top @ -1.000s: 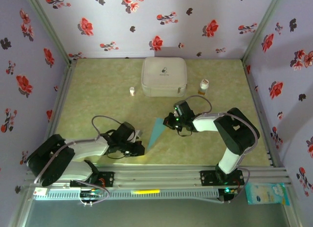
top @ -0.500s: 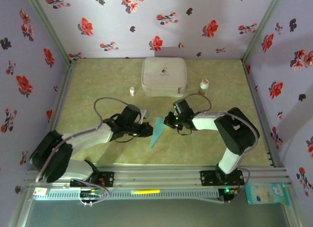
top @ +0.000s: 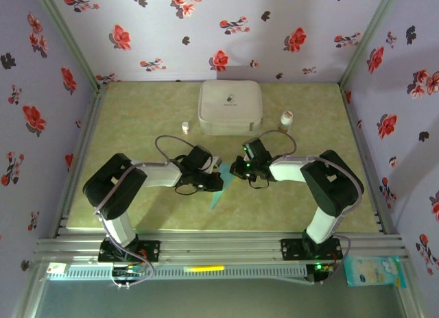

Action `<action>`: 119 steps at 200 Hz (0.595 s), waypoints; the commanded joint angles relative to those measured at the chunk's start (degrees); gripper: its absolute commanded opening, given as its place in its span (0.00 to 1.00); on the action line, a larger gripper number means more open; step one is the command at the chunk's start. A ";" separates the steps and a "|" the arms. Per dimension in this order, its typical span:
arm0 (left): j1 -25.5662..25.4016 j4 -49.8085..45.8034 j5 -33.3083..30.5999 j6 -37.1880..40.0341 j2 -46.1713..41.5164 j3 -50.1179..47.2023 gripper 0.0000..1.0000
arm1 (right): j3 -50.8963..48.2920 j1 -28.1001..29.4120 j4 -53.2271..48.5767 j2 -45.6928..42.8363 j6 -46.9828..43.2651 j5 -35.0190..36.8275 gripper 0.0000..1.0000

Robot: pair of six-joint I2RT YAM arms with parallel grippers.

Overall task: Fold a paper plane with a square sheet of paper (pick it up from the middle)
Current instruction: Fold the wing for the fifth time at the center of the table.

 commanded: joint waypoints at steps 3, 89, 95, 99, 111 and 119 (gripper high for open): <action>0.20 3.87 0.48 -2.94 1.81 -4.79 0.00 | 0.30 -0.72 -6.78 1.60 -1.90 3.95 0.05; -0.07 10.82 0.34 -8.22 1.55 -10.42 0.00 | 0.56 -9.23 -3.20 -0.67 -5.06 2.54 0.08; -0.12 10.77 0.34 -8.29 1.48 -10.28 0.00 | 0.60 -9.49 -3.14 -1.08 -5.15 2.31 0.08; -0.16 10.81 0.31 -8.38 1.47 -10.04 0.00 | 0.61 -9.70 -3.16 -1.53 -5.23 2.29 0.08; -0.24 10.82 0.10 -9.00 1.42 -9.53 0.00 | 0.60 -9.80 -3.28 -3.08 -5.42 2.43 0.09; -0.33 10.82 -0.24 -9.69 1.35 -9.23 0.00 | 0.60 -9.82 -3.65 -4.29 -5.43 2.38 0.09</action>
